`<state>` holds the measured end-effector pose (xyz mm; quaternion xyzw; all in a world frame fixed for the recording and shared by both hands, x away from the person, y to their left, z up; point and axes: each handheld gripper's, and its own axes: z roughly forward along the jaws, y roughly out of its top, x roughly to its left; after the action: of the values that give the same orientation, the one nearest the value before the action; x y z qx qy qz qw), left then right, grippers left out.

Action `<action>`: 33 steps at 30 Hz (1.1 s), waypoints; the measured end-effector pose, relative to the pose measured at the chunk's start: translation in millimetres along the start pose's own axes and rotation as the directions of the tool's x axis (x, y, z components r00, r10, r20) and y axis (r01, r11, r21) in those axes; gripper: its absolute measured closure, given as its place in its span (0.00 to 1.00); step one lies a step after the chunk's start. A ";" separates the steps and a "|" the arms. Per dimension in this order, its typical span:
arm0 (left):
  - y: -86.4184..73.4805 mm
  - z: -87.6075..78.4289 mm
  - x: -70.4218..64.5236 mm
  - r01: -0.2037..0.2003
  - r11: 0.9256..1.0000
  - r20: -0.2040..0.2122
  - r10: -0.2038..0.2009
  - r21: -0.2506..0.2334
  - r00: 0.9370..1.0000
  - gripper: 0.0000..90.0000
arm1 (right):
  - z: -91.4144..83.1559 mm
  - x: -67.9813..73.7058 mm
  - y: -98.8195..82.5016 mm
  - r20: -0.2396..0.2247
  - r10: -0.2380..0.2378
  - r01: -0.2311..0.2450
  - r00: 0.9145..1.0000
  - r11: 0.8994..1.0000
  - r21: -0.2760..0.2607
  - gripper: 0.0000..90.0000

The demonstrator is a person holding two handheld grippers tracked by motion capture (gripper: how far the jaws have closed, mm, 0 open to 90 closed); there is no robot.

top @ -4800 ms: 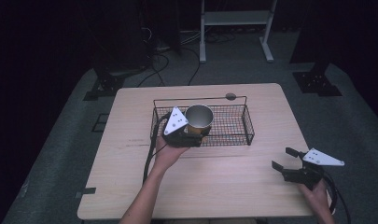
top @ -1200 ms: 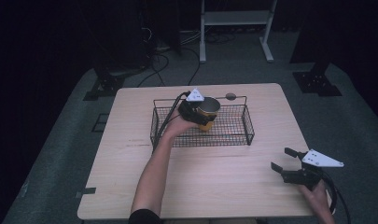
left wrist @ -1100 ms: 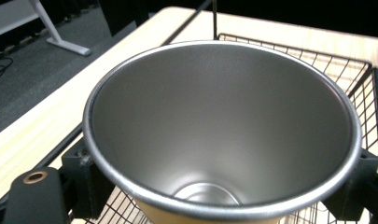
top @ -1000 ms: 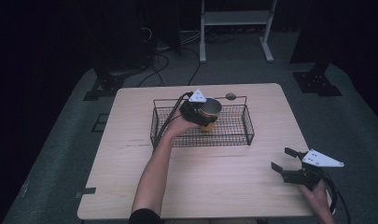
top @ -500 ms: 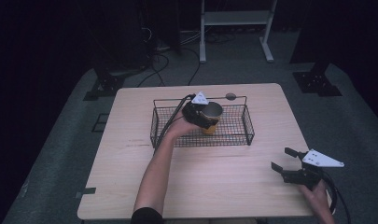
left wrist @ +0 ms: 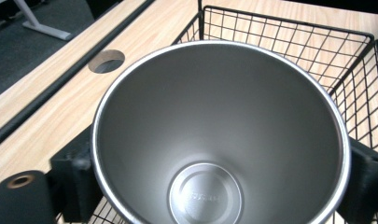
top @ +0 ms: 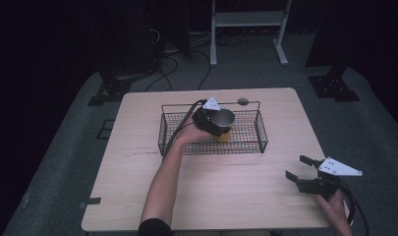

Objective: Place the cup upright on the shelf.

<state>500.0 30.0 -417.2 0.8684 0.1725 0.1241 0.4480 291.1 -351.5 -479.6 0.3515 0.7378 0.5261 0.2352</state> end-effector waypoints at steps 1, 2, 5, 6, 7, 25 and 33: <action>0.0 0.0 0.0 0.000 1.000 0.000 0.000 0.000 1.000 0.10 | 0.0 0.0 0.0 0.000 -0.001 0.001 1.000 1.000 0.000 0.15; 0.6 -0.7 -0.1 -0.005 1.000 -0.002 0.005 0.005 1.000 0.10 | 0.0 0.0 0.0 -0.001 0.000 0.000 1.000 1.000 0.000 0.15; 0.5 -1.3 0.2 -0.003 1.000 -0.005 0.003 0.004 1.000 0.09 | -0.1 -0.1 0.0 -0.001 0.001 -0.001 1.000 1.000 0.000 0.15; 1.0 -2.6 0.7 -0.004 1.000 -0.010 0.004 0.000 1.000 0.08 | -0.1 0.0 0.0 0.000 0.001 -0.001 1.000 1.000 0.000 0.15; 1.3 -3.2 0.5 -0.005 1.000 -0.012 0.005 -0.002 1.000 0.08 | 0.0 0.0 0.0 -0.001 0.000 0.000 1.000 1.000 0.000 0.15; 7.5 -9.5 -1.3 -0.008 0.999 -0.022 0.007 -0.037 1.000 0.02 | -1.2 -1.5 -0.3 -0.011 0.005 -0.005 1.000 1.000 -0.007 0.15; 10.5 -14.9 -1.0 -0.006 0.998 -0.017 0.005 -0.056 1.000 0.02 | -3.4 -3.4 -1.0 -0.028 0.024 -0.025 0.999 0.999 -0.022 0.15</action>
<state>495.6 34.9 -400.2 0.8549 0.1703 0.1377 0.4703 290.7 -356.3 -479.4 0.3505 0.7306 0.5421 0.2226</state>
